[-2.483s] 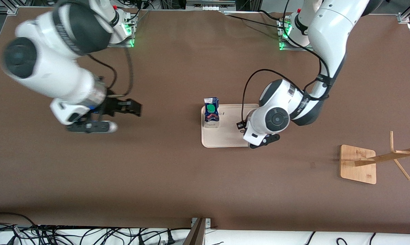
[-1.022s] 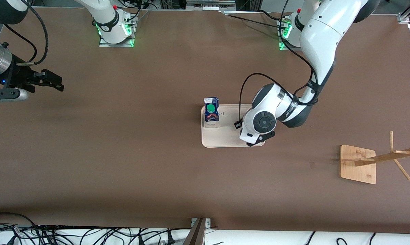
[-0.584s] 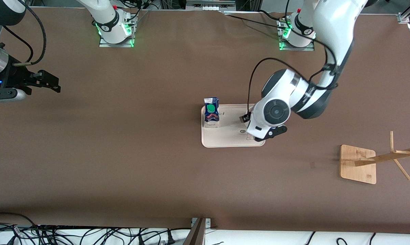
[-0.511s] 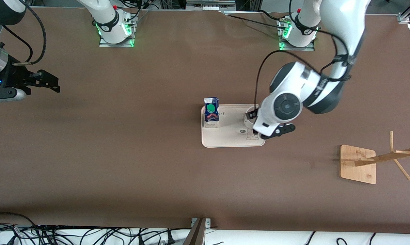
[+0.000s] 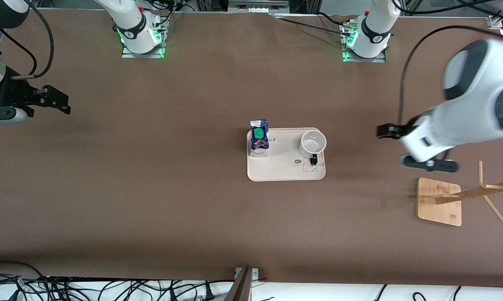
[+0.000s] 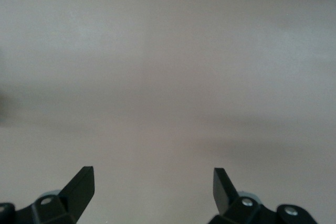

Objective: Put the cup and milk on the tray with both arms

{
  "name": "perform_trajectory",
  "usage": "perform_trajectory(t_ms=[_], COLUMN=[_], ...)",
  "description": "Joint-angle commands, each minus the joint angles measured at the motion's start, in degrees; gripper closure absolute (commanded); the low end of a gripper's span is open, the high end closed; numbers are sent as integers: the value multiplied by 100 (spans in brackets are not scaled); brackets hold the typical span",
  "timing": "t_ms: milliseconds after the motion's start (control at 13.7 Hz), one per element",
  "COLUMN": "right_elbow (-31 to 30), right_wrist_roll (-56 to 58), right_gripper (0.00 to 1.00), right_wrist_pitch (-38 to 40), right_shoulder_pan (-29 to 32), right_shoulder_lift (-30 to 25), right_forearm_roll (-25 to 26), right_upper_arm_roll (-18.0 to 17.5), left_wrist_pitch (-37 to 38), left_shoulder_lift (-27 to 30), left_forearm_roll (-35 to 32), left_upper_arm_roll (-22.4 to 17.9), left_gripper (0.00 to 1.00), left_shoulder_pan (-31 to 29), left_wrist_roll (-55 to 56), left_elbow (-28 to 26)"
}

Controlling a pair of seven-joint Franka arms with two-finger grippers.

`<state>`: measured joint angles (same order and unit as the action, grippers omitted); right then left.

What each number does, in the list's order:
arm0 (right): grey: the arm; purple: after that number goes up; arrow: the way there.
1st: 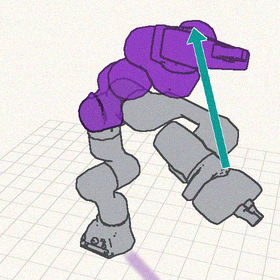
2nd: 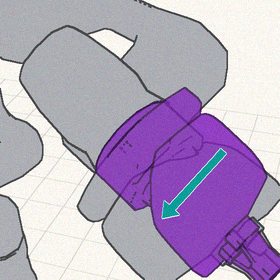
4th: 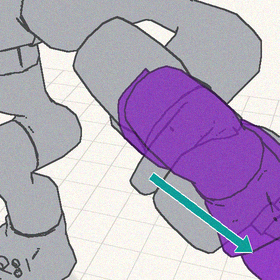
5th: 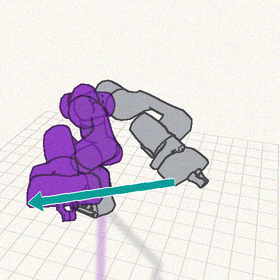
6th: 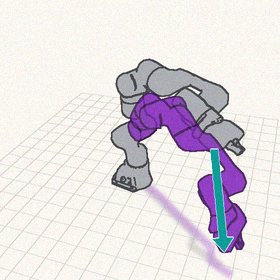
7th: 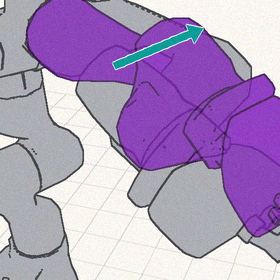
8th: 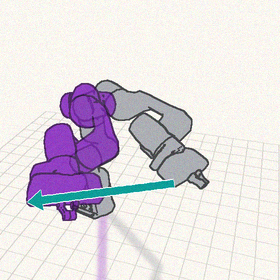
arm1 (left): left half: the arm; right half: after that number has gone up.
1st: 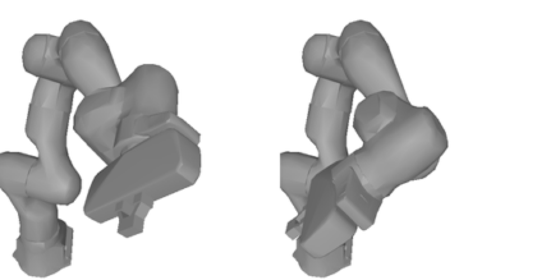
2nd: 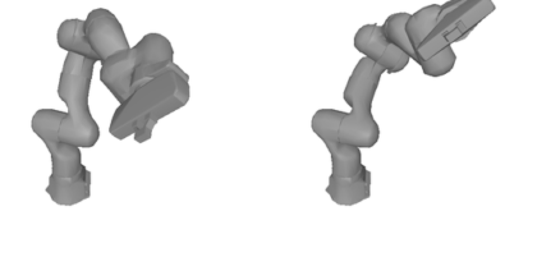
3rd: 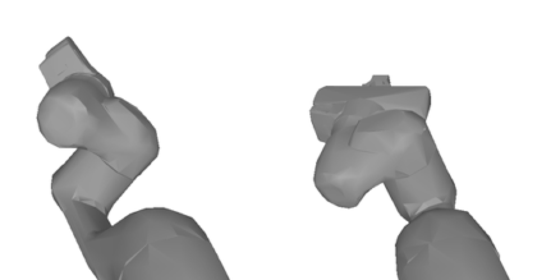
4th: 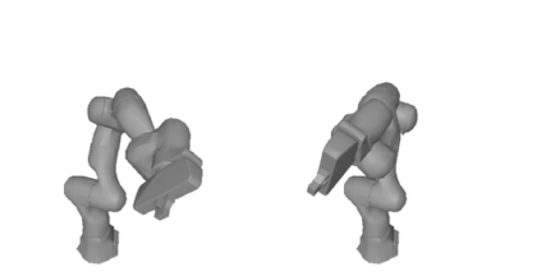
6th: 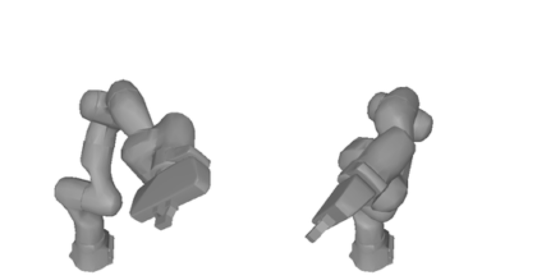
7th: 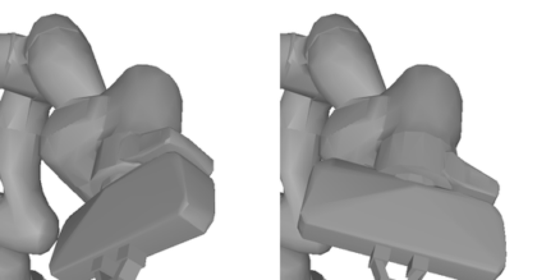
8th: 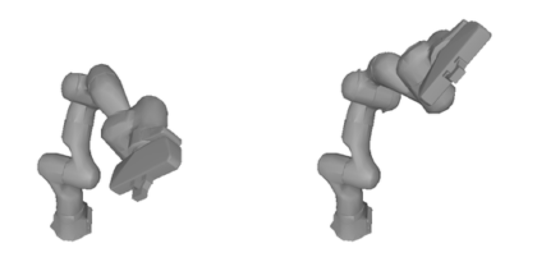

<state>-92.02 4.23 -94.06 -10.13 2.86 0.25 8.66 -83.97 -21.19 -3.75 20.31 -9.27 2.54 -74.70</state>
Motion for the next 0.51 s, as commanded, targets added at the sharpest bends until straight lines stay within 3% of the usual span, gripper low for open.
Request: perform_trajectory(t_ms=[0, 219, 438], right_elbow=[140, 158, 167], right_wrist_roll=[34, -10, -10], right_gripper=[0, 0, 0], right_wrist_pitch=[2, 54, 63], right_shoulder_pan=[160, 134, 99], right_shoulder_lift=[-5, 4, -5], right_forearm_roll=[54, 28, 28], right_upper_arm_roll=[-101, -127, -163], left_wrist_pitch=[74, 135, 100], left_shoulder_lift=[685, 1003, 968], left_forearm_roll=[-125, -12, -99], left_upper_arm_roll=[88, 87, 123], left_gripper=[0, 0, 0], left_shoulder_pan=[-425, -810, -830], left_wrist_roll=[-474, -578, -553], left_elbow=[-1, -106, -237])
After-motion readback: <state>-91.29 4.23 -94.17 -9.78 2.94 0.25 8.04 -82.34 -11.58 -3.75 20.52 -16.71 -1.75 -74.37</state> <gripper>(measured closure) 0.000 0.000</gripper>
